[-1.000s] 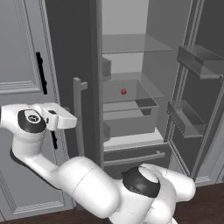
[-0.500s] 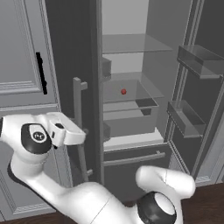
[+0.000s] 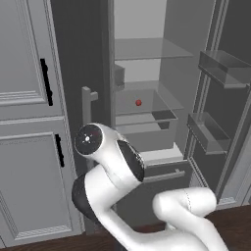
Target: Take the strawberry from the fridge and place it on top of the pancake, located on the dining counter.
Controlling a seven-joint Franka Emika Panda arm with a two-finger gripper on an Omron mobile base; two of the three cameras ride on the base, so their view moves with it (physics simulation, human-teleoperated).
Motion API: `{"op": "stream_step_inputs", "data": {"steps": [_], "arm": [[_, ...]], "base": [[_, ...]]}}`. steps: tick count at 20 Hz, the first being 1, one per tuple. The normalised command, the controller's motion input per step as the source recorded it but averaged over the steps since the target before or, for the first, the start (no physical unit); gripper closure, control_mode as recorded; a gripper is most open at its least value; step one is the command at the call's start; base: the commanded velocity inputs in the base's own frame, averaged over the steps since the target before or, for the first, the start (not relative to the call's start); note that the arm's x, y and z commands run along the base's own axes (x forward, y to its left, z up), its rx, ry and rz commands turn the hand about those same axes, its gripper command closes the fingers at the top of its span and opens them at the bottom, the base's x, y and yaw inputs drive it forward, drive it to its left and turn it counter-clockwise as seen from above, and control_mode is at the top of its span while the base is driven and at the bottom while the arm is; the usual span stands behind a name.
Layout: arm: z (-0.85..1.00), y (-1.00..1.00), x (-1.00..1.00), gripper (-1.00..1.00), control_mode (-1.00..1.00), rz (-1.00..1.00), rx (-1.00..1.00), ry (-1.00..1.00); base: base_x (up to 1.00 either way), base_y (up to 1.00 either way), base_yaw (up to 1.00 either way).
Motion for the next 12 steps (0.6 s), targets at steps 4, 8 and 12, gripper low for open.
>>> {"op": "stream_step_inputs", "data": {"steps": [4, 8, 12], "arm": [[-0.03, -0.98, 0.68, -1.0, -1.0, 0.0, 0.77, 0.07], [-0.05, -1.0, 0.84, -1.0, -1.0, -0.01, 0.58, 0.14], [-0.07, -0.44, 0.96, -1.0, -1.0, -0.02, 0.64, 0.16]], "base": [[0.0, 0.0, 0.0], [0.0, 0.0, 0.0], [0.0, 0.0, 0.0]]}}
